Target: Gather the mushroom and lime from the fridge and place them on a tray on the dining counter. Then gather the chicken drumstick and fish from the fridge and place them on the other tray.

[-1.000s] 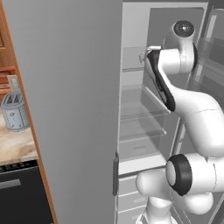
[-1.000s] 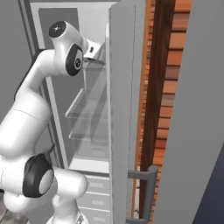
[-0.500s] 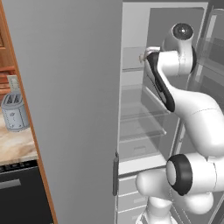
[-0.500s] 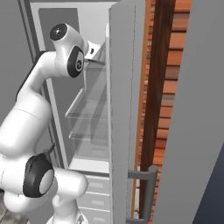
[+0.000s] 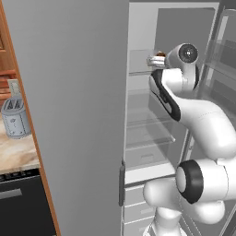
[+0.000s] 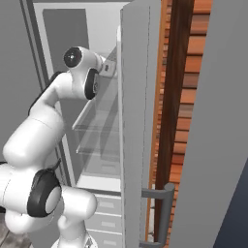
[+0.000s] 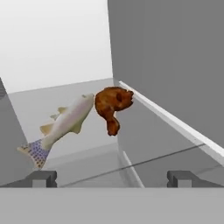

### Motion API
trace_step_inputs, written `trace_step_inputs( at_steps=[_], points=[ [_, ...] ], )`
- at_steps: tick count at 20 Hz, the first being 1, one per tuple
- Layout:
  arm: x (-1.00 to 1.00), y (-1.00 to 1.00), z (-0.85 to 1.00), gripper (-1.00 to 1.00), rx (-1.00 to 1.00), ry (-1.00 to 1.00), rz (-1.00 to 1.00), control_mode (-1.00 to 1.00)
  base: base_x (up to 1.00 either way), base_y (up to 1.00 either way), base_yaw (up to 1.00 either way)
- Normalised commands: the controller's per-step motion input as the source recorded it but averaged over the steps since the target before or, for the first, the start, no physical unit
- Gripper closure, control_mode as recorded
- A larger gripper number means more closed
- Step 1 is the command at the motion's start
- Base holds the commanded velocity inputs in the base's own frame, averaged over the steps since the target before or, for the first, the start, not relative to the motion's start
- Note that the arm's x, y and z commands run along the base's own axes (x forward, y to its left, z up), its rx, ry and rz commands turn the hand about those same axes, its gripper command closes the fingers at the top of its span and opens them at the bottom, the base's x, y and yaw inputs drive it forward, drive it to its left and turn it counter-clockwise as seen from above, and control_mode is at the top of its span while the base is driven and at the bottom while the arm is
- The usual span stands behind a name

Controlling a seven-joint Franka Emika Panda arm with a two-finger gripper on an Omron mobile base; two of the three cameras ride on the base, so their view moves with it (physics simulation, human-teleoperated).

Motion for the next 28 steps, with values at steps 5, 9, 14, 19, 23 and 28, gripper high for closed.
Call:
trace_step_inputs(
  at_steps=[5,9,14,19,23,28],
  points=[
    [0.66,0.0,0.42,-1.0,0.01,0.01,0.02,-1.0,0.0,0.0,0.0],
    [0.35,0.0,0.45,-1.0,0.0,0.06,0.0,-1.0,0.0,0.0,0.0],
    [0.19,0.0,0.08,-1.0,0.0,0.05,0.0,-1.0,0.0,0.0,0.0],
    [0.07,0.0,-0.07,-1.0,0.0,0.0,0.0,-1.0,0.0,0.0,0.0],
    [0.05,0.0,-0.21,-1.0,0.0,0.0,0.0,-1.0,0.0,0.0,0.0],
    [0.22,0.0,-0.18,-1.0,0.0,0.0,0.0,-1.0,0.0,0.0,0.0]
  ],
)
